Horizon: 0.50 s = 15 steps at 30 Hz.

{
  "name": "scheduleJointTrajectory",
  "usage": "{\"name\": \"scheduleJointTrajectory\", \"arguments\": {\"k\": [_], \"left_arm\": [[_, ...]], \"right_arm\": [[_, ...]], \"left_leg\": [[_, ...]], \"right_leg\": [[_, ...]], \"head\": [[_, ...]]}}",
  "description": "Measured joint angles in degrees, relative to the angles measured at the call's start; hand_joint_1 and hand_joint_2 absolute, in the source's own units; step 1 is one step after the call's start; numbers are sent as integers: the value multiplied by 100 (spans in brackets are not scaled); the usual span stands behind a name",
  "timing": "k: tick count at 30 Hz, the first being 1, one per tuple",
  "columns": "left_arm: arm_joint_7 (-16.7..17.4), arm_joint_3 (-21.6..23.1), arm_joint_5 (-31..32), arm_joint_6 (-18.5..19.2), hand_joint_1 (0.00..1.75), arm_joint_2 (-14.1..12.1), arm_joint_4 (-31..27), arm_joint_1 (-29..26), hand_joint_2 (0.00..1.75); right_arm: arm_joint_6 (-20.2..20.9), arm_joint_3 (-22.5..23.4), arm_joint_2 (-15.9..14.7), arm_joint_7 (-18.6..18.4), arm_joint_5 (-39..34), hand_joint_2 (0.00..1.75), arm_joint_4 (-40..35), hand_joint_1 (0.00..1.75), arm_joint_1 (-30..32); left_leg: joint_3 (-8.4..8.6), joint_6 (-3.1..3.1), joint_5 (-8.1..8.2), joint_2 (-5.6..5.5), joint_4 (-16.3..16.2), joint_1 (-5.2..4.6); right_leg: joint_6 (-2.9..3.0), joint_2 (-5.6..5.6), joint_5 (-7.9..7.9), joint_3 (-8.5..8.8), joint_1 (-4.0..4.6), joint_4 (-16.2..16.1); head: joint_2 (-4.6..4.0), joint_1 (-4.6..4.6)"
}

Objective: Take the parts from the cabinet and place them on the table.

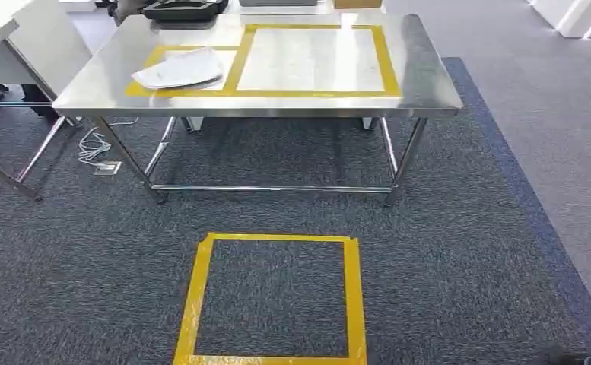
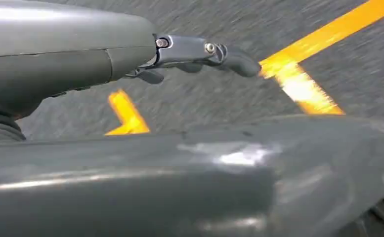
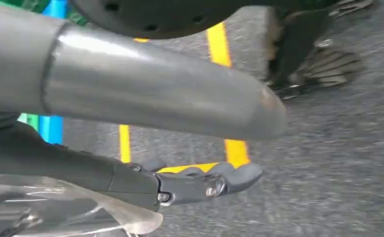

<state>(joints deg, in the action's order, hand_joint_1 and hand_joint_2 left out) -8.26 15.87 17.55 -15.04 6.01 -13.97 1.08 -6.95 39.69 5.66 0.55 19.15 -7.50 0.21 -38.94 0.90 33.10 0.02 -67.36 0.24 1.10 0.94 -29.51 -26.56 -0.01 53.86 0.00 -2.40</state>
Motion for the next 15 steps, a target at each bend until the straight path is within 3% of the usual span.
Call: {"name": "scheduleJointTrajectory", "arguments": {"k": [1,2,3,5,6,7,8,11,12,13,15], "left_arm": [[-4,-42,-15,-4,0,17,24,11,0],[-7,-70,-30,-11,0,30,39,19,0],[-9,-83,-52,-24,0,35,59,19,0],[-11,-113,-55,-37,0,39,83,13,0],[-9,-124,-57,-44,0,46,90,16,0],[-9,-140,-55,-55,0,46,92,26,0],[-11,-166,-57,-70,0,59,96,26,0],[-9,-201,-61,-81,0,72,131,-3,0],[-9,-210,-61,-83,0,85,162,6,0],[-11,-216,-63,-90,0,85,166,4,0],[-33,-221,-59,-98,0,105,166,1,0]], "right_arm": [[-13,0,0,-33,11,0,-33,0,13],[-22,0,9,-48,17,0,-54,0,8],[-28,0,13,-68,28,0,-85,0,6],[-59,0,33,-133,52,0,-153,0,15],[-76,0,39,-168,63,0,-183,0,23],[-90,0,61,-199,68,0,-212,0,41],[-96,0,70,-201,72,0,-229,0,57],[-100,0,94,-210,79,0,-267,0,90],[-103,2,94,-216,79,0,-271,0,109],[-105,2,94,-227,79,0,-282,0,122],[-96,2,94,-278,85,0,-312,0,123]], "left_leg": [[-20,23,197,0,-435,10],[7,37,202,0,-668,16],[118,39,-30,0,-707,20],[604,4,-461,-1,-193,21],[958,-34,-480,-1,277,17],[1301,-75,-190,-1,849,-8],[1414,-103,-110,-4,1126,-12],[1255,-226,-260,-2,1144,-59],[1204,-269,-367,49,1195,-16],[1114,-312,-440,44,1201,-21],[906,-352,-615,48,1197,-20]], "right_leg": [[-2,14,63,-122,1,44],[-4,23,114,-235,1,88],[-18,32,179,-347,3,165],[-48,30,279,-608,2,301],[-68,26,328,-708,3,356],[-112,27,375,-789,29,389],[-142,36,436,-820,25,393],[-264,47,643,-859,-6,327],[-284,4,554,-903,-31,379],[-312,-33,264,-961,-24,492],[-352,-65,-528,-1163,-39,1233]], "head": [[0,7],[0,4],[0,11],[0,15],[0,15],[0,17],[0,2],[0,11],[-2,31],[-2,6],[-2,-42]]}}
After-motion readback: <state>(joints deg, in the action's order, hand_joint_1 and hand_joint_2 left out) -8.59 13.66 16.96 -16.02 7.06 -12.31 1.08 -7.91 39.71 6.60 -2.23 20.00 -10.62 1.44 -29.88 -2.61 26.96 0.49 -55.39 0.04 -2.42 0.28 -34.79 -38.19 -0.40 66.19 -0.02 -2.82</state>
